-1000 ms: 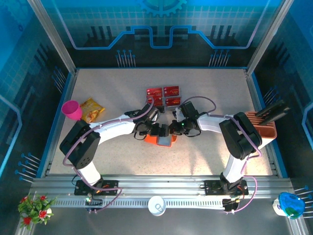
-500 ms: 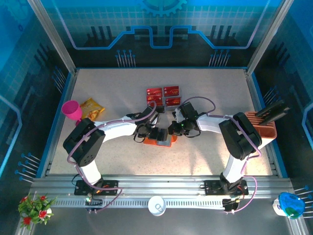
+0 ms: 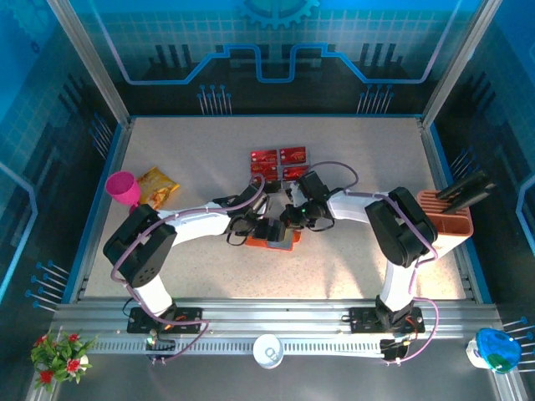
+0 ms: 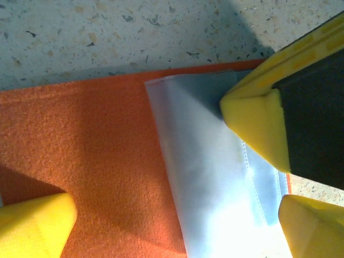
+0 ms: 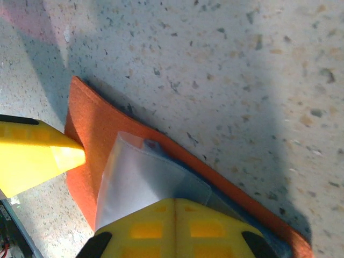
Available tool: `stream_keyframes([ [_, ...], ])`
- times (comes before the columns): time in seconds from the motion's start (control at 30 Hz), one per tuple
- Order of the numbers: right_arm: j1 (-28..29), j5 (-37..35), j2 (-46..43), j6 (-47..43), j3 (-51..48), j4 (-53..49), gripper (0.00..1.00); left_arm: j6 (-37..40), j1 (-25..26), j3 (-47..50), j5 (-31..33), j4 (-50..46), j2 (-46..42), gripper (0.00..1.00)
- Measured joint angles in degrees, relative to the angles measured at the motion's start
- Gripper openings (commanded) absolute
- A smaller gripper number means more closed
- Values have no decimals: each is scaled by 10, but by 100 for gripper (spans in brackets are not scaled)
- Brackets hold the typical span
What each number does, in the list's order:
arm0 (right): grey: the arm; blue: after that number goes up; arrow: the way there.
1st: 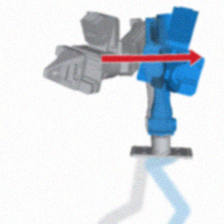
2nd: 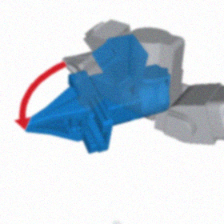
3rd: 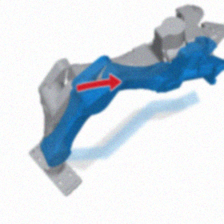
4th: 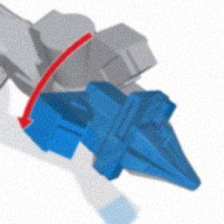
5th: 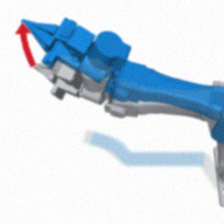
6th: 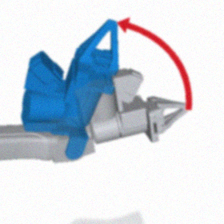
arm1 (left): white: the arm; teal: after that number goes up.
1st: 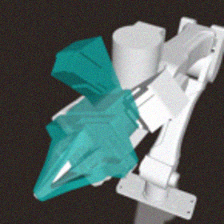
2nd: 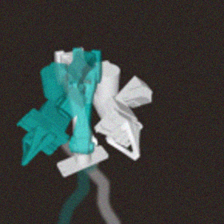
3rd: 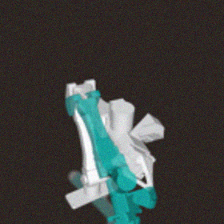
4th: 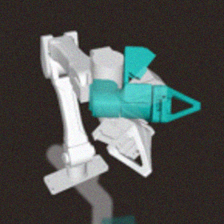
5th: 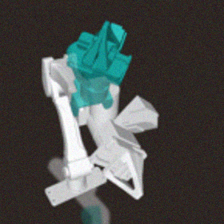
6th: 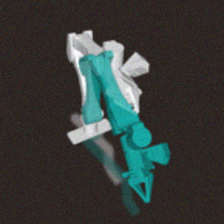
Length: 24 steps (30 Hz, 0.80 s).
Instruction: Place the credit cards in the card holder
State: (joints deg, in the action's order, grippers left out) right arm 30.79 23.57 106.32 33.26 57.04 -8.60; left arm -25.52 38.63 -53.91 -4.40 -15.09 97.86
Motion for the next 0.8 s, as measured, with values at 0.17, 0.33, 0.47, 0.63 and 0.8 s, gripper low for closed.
stream_keyframes([
  [0.17, 0, 0, 1, 3, 1, 0, 0, 4, 1, 0, 19, -7, 1, 81],
  [0.33, 0, 0, 1, 9, 1, 0, 0, 7, 1, 0, 30, -10, 3, 77],
  [0.47, 0, 0, 1, 17, 1, 0, 8, 8, 1, 2, 36, -11, 3, 68],
  [0.63, 0, -5, -25, 36, -1, -3, 26, 13, 1, 5, 41, -10, 4, 64],
  [0.8, 0, -7, -55, 50, -8, 4, 33, 15, 1, 6, 42, -10, 4, 63],
])
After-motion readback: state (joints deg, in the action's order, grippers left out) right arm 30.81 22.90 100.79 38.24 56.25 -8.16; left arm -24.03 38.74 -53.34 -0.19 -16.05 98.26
